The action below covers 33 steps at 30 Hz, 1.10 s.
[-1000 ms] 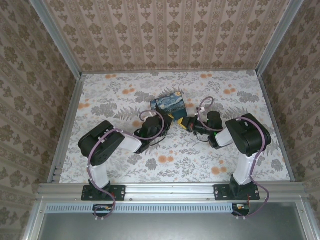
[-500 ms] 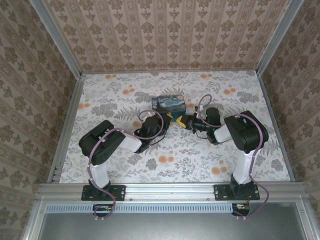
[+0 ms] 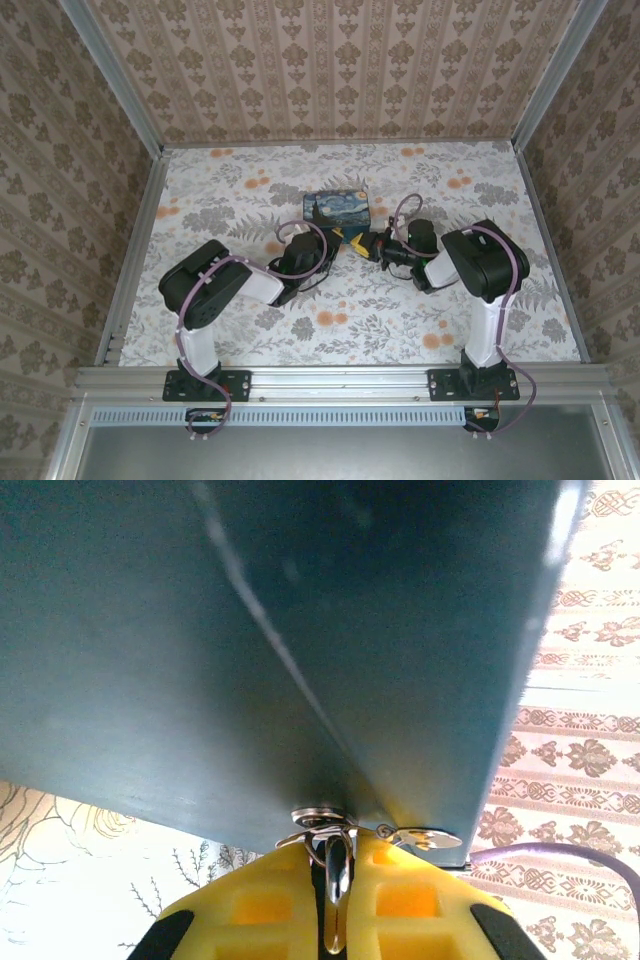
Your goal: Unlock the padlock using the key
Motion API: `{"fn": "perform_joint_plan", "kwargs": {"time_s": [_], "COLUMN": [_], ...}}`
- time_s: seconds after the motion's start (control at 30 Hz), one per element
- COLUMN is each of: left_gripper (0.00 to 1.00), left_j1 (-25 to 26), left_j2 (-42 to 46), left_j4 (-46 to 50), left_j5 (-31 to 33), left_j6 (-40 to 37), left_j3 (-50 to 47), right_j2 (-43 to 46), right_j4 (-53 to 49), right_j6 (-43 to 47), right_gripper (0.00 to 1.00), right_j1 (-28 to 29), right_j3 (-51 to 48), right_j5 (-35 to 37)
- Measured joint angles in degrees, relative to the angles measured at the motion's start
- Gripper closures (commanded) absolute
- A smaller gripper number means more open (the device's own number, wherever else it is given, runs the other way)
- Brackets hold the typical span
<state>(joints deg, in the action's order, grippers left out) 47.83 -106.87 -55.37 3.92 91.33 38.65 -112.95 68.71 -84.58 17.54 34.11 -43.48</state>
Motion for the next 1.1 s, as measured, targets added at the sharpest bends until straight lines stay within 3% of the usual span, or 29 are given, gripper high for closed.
{"fn": "perform_joint_plan", "kwargs": {"time_s": [0.1,0.3,0.43,0.5,0.6,0.8,1.1], "left_gripper": [1.00,1.00,1.00,1.00,1.00,1.00,1.00], "left_j1": [0.0,0.0,0.0,0.0,0.0,-0.1,-0.5], "left_j2": [-0.7,-1.0,-1.2,-1.3,-1.4,-1.9,-2.9], "left_j4": [-0.5,-1.7,-1.9,-2.0,-2.1,-2.1,-8.4], "left_j5": [-0.3,-1.8,-3.0,-3.0,-2.5,-0.8,-0.7], "left_j6": [0.4,1.1,1.5,1.5,1.5,1.5,1.6], "left_j3": [0.0,0.0,0.0,0.0,0.0,0.0,-0.1], "right_j2": [1.3,9.1,10.6,10.2,7.9,1.5,1.0], "right_j4": [-4.0,-22.7,-25.7,-24.9,-19.0,-6.0,-1.0], "right_j6": [4.4,27.8,37.6,38.4,34.9,17.6,1.4], "right_gripper": [1.00,1.00,1.00,1.00,1.00,1.00,1.00], "right_j1": [0.0,0.0,0.0,0.0,0.0,0.0,-1.0], "right_j3": [0.3,2.6,2.6,2.5,1.6,0.9,1.5], "right_j5": [0.1,1.9,2.6,2.6,2.3,1.1,-0.8]}}
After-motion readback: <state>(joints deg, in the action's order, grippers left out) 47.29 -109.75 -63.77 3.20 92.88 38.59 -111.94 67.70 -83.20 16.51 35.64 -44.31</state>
